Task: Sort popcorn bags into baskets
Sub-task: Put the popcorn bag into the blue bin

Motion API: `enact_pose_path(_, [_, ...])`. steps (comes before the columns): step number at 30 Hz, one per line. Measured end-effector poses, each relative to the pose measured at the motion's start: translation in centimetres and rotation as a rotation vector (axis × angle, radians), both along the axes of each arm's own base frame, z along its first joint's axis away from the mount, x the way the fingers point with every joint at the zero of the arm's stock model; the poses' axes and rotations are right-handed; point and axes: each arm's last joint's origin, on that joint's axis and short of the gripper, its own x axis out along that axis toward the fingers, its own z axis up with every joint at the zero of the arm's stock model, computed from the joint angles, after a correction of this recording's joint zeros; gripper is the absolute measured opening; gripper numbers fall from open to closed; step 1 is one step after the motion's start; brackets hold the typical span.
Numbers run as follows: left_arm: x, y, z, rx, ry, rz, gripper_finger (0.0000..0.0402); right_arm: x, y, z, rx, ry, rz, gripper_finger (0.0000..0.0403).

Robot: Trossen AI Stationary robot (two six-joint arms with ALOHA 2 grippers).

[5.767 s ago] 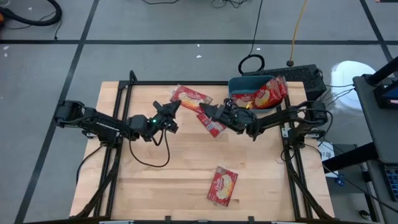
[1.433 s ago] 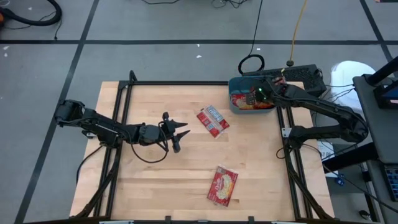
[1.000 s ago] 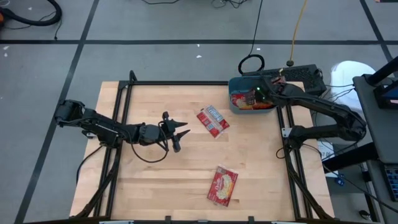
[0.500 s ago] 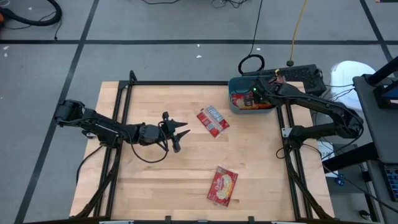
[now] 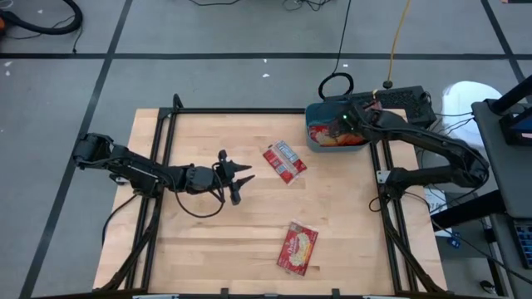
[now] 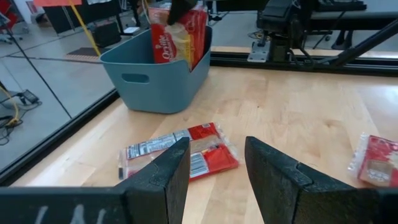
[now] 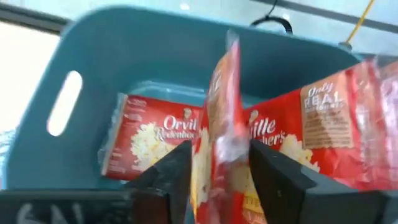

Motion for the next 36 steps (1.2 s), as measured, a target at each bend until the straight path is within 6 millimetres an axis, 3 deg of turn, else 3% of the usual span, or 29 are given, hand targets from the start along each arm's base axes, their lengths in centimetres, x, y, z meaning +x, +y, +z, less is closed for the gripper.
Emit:
enact_pose_path(5, [0.0, 0.0, -0.1, -0.009, 0.004, -0.005, 0.0157, -0.8, 0.3, 2.1, -0.110, -0.014, -0.013, 0.0189])
enact_pose_path(13, [0.0, 0.0, -0.1, -0.019, 0.007, -0.003, 0.0157, -2.2, 1.9, 7.5, -0.265, -0.174, 0.052, 0.0210])
enact_pose_path(19, [-0.2, 0.3, -0.7, 0.000, 0.071, 0.008, 0.0157, -1.6, 4.4, 8.9, -0.307, -0.277, 0.207, 0.0210])
enact_pose_path(26, [-0.4, 2.3, -1.7, 0.008, 0.185, 0.085, 0.0157, 1.4, 8.4, 8.3, -0.321, -0.382, 0.480, 0.0210])
enact_pose_path(32, [-0.6, 3.2, -2.0, 0.006, 0.217, 0.120, 0.0157, 3.8, 11.9, 5.3, -0.379, -0.532, 0.681, 0.0210])
enact_pose_path(36, [-0.6, 3.4, -2.0, 0.006, 0.227, 0.126, 0.0157, 4.5, 13.8, 2.3, -0.407, -0.591, 0.776, 0.0210])
